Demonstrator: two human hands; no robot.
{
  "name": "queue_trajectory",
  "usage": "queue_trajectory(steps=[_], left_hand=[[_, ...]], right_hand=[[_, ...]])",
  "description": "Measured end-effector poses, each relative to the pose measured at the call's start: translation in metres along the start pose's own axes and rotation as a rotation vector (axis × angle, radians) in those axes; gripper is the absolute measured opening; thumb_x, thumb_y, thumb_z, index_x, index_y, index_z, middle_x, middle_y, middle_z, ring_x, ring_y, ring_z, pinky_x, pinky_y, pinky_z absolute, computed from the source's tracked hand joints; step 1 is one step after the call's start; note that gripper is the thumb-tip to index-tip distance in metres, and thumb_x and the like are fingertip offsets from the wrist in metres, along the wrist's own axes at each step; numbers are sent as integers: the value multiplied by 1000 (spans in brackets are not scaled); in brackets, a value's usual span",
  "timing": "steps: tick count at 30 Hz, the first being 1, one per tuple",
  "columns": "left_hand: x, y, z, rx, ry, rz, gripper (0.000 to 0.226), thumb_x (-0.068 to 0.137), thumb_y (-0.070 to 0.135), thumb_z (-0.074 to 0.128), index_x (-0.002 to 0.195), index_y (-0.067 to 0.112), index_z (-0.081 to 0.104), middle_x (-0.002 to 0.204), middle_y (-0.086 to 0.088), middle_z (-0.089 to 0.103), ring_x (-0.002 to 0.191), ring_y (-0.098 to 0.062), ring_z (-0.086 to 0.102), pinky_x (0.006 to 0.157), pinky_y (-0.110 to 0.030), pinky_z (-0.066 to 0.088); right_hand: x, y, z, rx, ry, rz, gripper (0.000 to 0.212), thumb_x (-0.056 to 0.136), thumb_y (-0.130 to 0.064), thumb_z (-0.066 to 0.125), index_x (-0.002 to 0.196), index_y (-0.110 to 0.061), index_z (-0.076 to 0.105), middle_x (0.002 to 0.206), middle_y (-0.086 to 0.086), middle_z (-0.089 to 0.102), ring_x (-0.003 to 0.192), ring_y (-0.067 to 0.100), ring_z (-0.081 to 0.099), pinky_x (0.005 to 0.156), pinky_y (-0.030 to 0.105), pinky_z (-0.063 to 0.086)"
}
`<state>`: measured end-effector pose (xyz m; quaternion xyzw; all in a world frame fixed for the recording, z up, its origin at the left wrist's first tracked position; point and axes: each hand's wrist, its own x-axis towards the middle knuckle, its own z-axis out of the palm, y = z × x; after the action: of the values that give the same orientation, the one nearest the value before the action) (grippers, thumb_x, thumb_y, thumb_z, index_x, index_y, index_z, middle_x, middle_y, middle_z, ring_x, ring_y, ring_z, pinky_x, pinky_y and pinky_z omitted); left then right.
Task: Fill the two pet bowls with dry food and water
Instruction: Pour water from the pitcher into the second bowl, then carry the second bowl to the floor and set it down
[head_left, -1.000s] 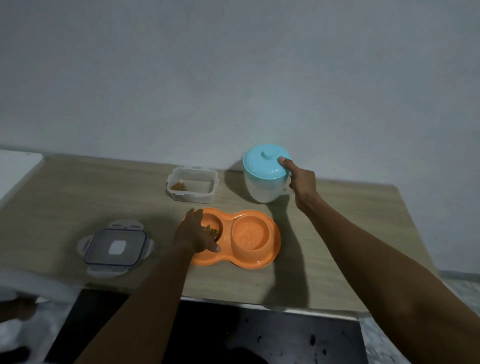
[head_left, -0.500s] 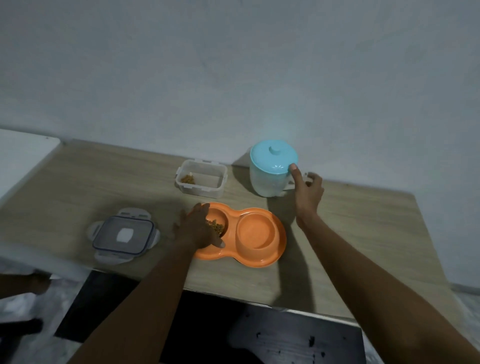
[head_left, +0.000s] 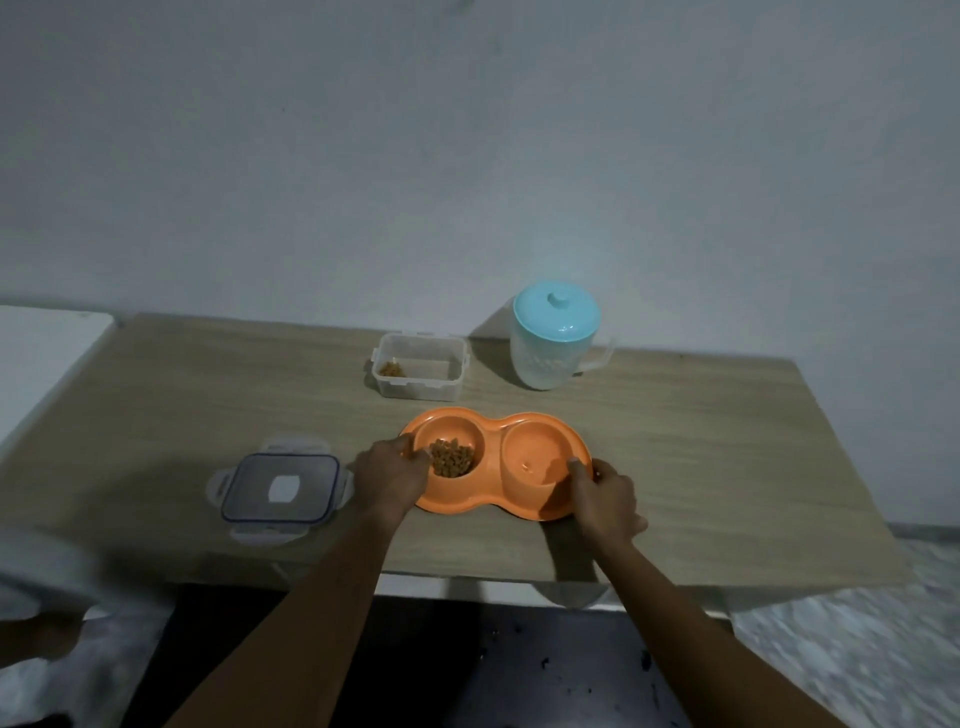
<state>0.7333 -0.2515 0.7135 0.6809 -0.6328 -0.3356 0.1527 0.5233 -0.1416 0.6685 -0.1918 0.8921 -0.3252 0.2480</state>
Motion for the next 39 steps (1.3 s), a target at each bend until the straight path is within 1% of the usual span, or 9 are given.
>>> queue_trajectory(steps=[2, 5, 9, 12, 15, 21, 27, 33, 39], left_hand=[[1, 0, -5, -43, -26, -9, 33, 92, 28, 62, 122, 16, 69, 116, -15, 70, 108, -34, 63, 84, -32, 46], [1, 2, -7, -115, -45, -37, 31, 92, 22, 62, 121, 15, 70, 115, -14, 71, 104, -32, 64, 73, -28, 41], [-7, 7, -6, -181, -29, -68, 36, 90, 25, 63, 125, 20, 67, 119, -11, 70, 106, -32, 63, 78, -29, 46], [-22, 20, -6, -214, 1, -43, 39, 88, 28, 63, 126, 25, 66, 119, -7, 70, 104, -30, 65, 82, -31, 49], [-43, 42, -3, -277, 25, -22, 38, 86, 27, 65, 124, 24, 68, 121, -4, 70, 107, -29, 64, 88, -32, 48], [-112, 105, 25, -388, 35, 51, 38, 83, 26, 66, 120, 25, 71, 123, 1, 69, 112, -25, 62, 94, -31, 45], [-205, 166, 82, -436, 33, 76, 37, 80, 29, 68, 116, 27, 72, 122, 2, 69, 112, -25, 61, 95, -32, 45], [-290, 230, 154, -468, -32, 117, 38, 78, 33, 70, 115, 26, 72, 118, 1, 70, 108, -24, 63, 96, -34, 49], [-348, 296, 233, -442, -144, 192, 41, 79, 33, 69, 119, 26, 70, 120, 2, 68, 109, -23, 61, 92, -32, 48]], right_hand=[[-2, 2, 1, 80, -7, 11, 27, 99, -48, 54, 96, -24, 68, 104, 7, 70, 110, 33, 62, 109, 53, 30], [-3, 8, -1, 165, -36, -6, 21, 97, -47, 58, 91, -28, 67, 94, 1, 71, 102, 28, 64, 108, 56, 39], [-11, 12, -17, 288, -53, -50, 23, 99, -39, 62, 106, -19, 70, 105, 5, 71, 101, 25, 64, 88, 37, 46], [-14, 15, -37, 373, -30, -30, 48, 97, -39, 66, 133, -8, 66, 123, 9, 70, 110, 26, 63, 93, 39, 48], [-17, 25, -65, 412, -5, -40, 46, 97, -38, 66, 133, -9, 65, 118, 4, 67, 107, 22, 61, 93, 39, 48], [-9, 61, -162, 567, 7, -78, 37, 92, -36, 69, 122, -14, 72, 112, 8, 74, 106, 29, 68, 97, 54, 57], [5, 122, -277, 628, -14, -132, 42, 91, -33, 70, 128, -14, 69, 116, 8, 71, 108, 30, 67, 91, 48, 60], [24, 193, -397, 647, 29, -132, 29, 89, -31, 71, 114, -15, 72, 111, 10, 72, 105, 29, 68, 79, 39, 59], [46, 261, -495, 677, 106, -90, 16, 91, -26, 71, 105, -18, 70, 108, 10, 72, 104, 29, 67, 77, 37, 56]])
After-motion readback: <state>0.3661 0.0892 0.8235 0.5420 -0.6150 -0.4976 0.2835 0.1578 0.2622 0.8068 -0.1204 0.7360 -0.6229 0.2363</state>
